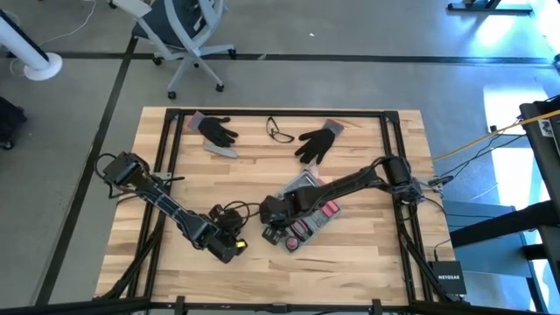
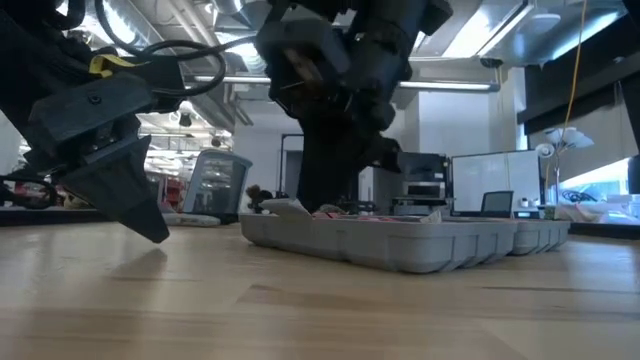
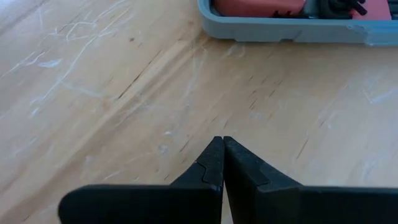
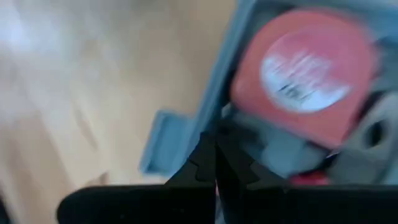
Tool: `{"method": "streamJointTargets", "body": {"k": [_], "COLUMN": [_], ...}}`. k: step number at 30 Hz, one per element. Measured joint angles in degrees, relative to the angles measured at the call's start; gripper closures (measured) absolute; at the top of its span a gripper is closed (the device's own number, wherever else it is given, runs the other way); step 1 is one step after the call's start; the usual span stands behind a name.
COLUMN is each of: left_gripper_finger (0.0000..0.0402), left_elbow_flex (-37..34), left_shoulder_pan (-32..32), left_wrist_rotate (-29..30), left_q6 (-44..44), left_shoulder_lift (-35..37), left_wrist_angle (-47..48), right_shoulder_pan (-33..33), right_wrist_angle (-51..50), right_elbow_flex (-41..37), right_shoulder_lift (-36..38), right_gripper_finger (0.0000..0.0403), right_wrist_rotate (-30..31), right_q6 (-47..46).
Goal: Prefit tool cases
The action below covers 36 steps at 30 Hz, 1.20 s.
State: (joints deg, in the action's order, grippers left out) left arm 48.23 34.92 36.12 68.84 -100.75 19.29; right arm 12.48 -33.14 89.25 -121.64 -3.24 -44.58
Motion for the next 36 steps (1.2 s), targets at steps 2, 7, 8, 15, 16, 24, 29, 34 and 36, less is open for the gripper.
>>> {"method": "streamJointTargets", "body": {"k": [2, 7, 8, 15, 16, 24, 29, 34, 36], "left_gripper_finger": [0.0401, 0.0401, 0.0401, 0.0401, 0.0401, 0.0402, 0.0401, 0.0401, 0.0401], "left_elbow_flex": [0.00, 0.00, 0.00, 0.00, 0.00, -0.01, -0.02, -0.02, -0.02], "left_shoulder_pan": [0.00, -0.02, -0.02, 0.62, 0.71, 0.76, 0.76, 0.76, 0.76], "left_wrist_rotate": [0.00, 0.07, 0.07, 0.09, 0.09, 0.10, 0.11, 0.11, 0.11], "left_q6": [0.28, -0.09, -0.13, 1.23, 1.24, 1.03, 0.20, 0.20, 0.22], "left_shoulder_lift": [0.00, 0.00, 0.00, 0.00, 0.00, 0.00, 0.00, 0.00, 0.00], "left_wrist_angle": [-0.18, -0.48, -0.46, -0.46, -0.42, -0.20, -0.20, -0.19, -0.20], "right_shoulder_pan": [-0.98, -2.53, -2.43, 0.56, 0.87, -1.12, -3.61, -2.40, -1.60], "right_wrist_angle": [-0.26, -1.26, -1.79, -0.18, 0.31, -1.95, -5.86, -7.89, -7.18], "right_elbow_flex": [-0.02, 0.09, 0.03, -0.32, -0.26, 0.84, 1.01, 1.05, 1.05], "right_shoulder_lift": [0.14, 0.66, 0.64, -1.95, -2.44, -1.44, 2.01, 2.47, 2.43], "right_gripper_finger": [0.0403, 0.0403, 0.0403, 0.0403, 0.0403, 0.0403, 0.0403, 0.0403, 0.0403], "right_wrist_rotate": [-0.29, -2.59, -2.87, -8.42, -9.88, -10.43, -9.84, -10.23, -9.81], "right_q6": [0.23, 1.70, 1.68, 1.07, 1.05, 4.74, 7.16, 7.58, 7.58]}}
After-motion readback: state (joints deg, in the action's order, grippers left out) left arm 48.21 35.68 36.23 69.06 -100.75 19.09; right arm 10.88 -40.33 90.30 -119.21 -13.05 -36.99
